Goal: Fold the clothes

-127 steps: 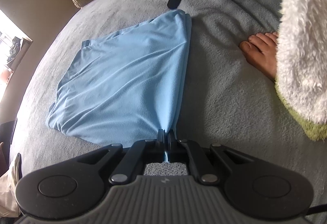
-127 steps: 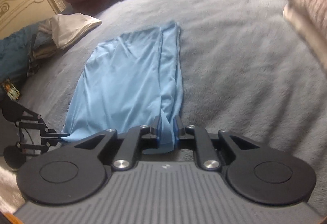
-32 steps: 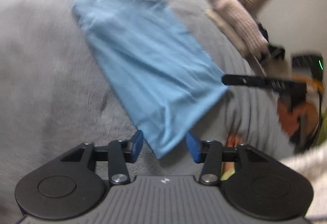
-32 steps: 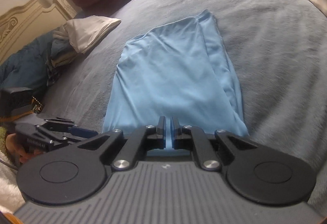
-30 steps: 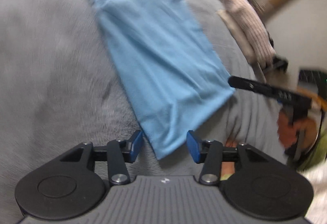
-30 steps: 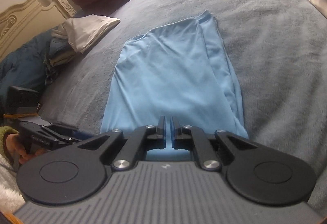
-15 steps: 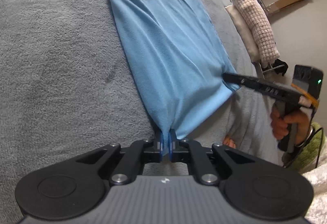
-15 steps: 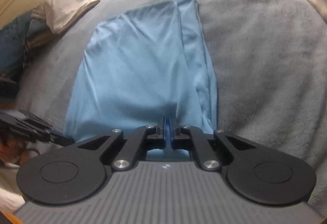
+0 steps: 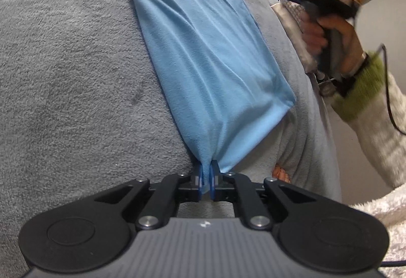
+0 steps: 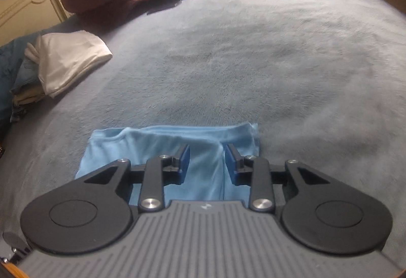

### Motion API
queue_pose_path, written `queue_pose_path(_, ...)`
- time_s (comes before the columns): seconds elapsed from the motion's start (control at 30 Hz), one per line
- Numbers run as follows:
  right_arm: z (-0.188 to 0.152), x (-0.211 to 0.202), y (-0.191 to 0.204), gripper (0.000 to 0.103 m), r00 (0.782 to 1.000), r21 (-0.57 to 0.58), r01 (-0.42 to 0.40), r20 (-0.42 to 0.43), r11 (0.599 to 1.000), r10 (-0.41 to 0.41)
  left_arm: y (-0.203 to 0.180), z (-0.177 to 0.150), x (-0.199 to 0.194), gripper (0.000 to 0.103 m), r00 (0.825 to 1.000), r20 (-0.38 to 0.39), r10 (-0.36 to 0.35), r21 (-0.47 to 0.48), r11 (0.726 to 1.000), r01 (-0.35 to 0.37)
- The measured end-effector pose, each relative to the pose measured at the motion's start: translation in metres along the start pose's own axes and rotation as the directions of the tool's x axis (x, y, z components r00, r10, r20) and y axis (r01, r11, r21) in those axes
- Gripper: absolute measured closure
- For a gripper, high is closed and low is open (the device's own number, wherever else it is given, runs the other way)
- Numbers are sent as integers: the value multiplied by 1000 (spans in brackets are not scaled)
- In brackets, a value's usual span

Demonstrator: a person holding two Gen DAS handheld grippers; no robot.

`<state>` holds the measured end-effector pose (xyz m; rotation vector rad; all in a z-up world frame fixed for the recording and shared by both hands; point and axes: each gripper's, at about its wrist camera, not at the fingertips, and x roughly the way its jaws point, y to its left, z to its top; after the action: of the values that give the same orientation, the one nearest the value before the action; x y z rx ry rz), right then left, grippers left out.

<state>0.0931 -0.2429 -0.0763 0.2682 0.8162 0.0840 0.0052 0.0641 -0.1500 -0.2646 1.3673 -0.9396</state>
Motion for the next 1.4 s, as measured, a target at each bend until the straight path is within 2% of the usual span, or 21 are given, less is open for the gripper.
queue_pose_path(0.2, 5, 24, -8, 75, 998, 10, -15, -65, 1000, 15, 7, 3, 5, 96, 1000, -12, -23, -13, 1000, 23)
queue_pose_path(0.23, 4, 25, -9, 81, 997, 17, -23, -72, 1000, 24, 8, 3, 6, 96, 1000, -13, -28, -17, 999, 28)
queue_pose_path(0.27, 4, 23, -9, 98, 998, 20, -31, -55, 999, 32, 9, 4, 6, 96, 999, -15, -31, -17, 999, 31)
queue_pose_path(0.33, 3, 19, -8, 98, 999, 24, -47, -20, 999, 48, 9, 4, 7, 96, 999, -17, -32, -10, 999, 32)
queue_pose_path(0.43, 2, 16, -15, 99, 999, 62, -13, 35, 998, 11, 9, 5, 8, 97, 999, -19, -31, 0, 1000, 31)
queue_pose_path(0.57, -7, 25, -28, 99, 999, 124, 5, 36, 992, -10, 11, 5, 10, 97, 999, -20, -37, -2, 999, 37)
queue_pose_path(0.73, -11, 30, -29, 98, 999, 116, 22, 30, 993, -26, 14, 6, 12, 95, 999, -23, -46, -19, 999, 46)
queue_pose_path(0.8, -6, 25, -26, 95, 999, 116, 38, 27, 992, -42, 15, 6, 13, 95, 999, -24, -49, -25, 999, 48)
queue_pose_path(0.93, 6, 10, -14, 82, 996, 56, 80, 22, 995, -82, 17, 6, 14, 95, 998, -23, -54, -33, 998, 53)
queue_pose_path(1.0, 15, 4, -5, 80, 996, 5, 84, 30, 996, -84, 18, 6, 15, 95, 998, -21, -56, -34, 998, 55)
queue_pose_path(1.1, 30, 3, 24, 74, 1000, -120, 12, 30, 993, -9, 19, 3, 15, 95, 998, -19, -58, -37, 998, 58)
queue_pose_path(1.17, 37, 12, 45, 61, 996, -196, -88, -8, 977, 89, 21, 2, 16, 95, 998, -18, -61, -41, 997, 61)
queue_pose_path(1.23, 44, 24, 67, 59, 981, -268, -194, -70, 944, 181, 20, 5, 17, 95, 998, -14, -64, -47, 997, 63)
queue_pose_path(1.27, 45, 33, 79, 59, 974, -314, -224, -104, 923, 201, 20, 5, 18, 95, 998, -12, -65, -48, 997, 64)
queue_pose_path(1.33, 47, 52, 100, 59, 964, -406, -259, -166, 876, 207, 24, 2, 16, 95, 998, -8, -68, -50, 996, 67)
queue_pose_path(1.4, 52, 69, 111, 59, 943, -452, -317, -248, 834, 224, 26, 1, 17, 95, 997, -6, -73, -55, 996, 73)
